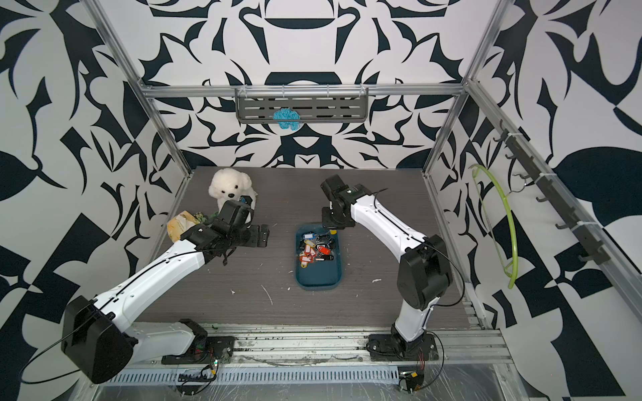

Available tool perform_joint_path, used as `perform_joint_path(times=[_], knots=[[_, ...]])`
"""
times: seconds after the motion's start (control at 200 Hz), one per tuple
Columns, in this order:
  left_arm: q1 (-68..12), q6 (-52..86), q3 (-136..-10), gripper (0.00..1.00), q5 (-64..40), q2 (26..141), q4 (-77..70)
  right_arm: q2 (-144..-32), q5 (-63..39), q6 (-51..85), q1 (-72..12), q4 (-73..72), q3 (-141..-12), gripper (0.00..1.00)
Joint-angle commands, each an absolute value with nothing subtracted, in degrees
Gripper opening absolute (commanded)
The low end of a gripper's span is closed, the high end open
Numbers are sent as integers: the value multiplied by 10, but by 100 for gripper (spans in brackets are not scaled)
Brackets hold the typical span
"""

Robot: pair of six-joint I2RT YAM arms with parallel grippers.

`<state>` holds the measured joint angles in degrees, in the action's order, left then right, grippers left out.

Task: Take the keys out of the storage box
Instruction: Pick up the key from the storage box, then place the key at the center of the board.

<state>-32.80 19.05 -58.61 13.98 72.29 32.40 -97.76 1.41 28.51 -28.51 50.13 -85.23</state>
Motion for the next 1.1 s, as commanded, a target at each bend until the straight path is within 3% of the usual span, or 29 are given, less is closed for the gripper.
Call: perform_joint_path(times=[0.0, 0.26, 0.665, 0.945, 1.095], knots=[[-332, 185, -600, 99, 141, 726, 336, -930, 47, 332, -249, 475, -798, 0], [-335, 185, -599, 99, 139, 726, 336, -872, 29, 348, -157, 419, -690, 0], [-339, 179, -600, 99, 144, 726, 339, -920, 0, 325, -96, 364, -634, 0], [-344, 178, -601, 99, 146, 725, 341, -939, -10, 321, -94, 356, -628, 42], [-346, 177, -601, 99, 146, 744, 340, -927, -4, 319, -95, 380, -639, 49]])
